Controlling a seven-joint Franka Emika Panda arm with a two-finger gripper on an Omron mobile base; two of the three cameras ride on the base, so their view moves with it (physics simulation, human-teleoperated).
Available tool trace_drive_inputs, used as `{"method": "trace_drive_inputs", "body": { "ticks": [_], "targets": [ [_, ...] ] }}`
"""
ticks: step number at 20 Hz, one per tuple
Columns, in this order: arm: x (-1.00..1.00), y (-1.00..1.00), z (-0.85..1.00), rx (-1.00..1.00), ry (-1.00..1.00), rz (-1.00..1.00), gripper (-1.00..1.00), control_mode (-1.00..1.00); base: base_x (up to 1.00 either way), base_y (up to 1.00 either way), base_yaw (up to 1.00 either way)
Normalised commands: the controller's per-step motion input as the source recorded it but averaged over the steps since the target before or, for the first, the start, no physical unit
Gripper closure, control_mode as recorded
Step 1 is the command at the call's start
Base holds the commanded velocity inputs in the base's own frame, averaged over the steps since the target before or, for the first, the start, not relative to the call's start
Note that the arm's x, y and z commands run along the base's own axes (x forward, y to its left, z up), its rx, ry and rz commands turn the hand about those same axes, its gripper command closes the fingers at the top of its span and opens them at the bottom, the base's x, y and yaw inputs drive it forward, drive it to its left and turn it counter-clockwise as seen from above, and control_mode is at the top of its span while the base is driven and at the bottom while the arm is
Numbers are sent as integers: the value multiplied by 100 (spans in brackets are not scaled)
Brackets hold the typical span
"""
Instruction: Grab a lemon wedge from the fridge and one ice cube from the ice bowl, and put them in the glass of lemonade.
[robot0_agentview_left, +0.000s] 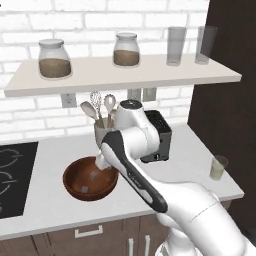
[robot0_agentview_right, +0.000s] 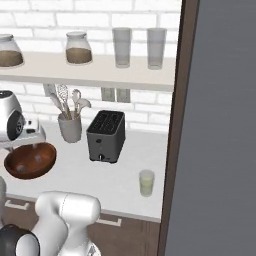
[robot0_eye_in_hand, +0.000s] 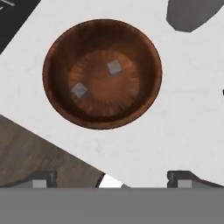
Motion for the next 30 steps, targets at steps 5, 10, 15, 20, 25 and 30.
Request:
{"method": "trace_drive_inputs", "body": {
  "ticks": [5,10,15,20,25,30],
  "targets": [
    [75,100,-78,-38,28,3,-100,-100,0,0,0],
    [54,33,-45,-19,11,0,-100,-100,0,0,0],
    [62,1,-34,0,3,0,-100,-100,0,0,0],
    [35,3,-46,0,0,0,-100,-100,0,0,0],
    [15,1,-35,3,-4,0,-100,-100,0,0,0],
    [17,0,-37,4,-6,0,-100,-100,0,0,0]
  ]
}}
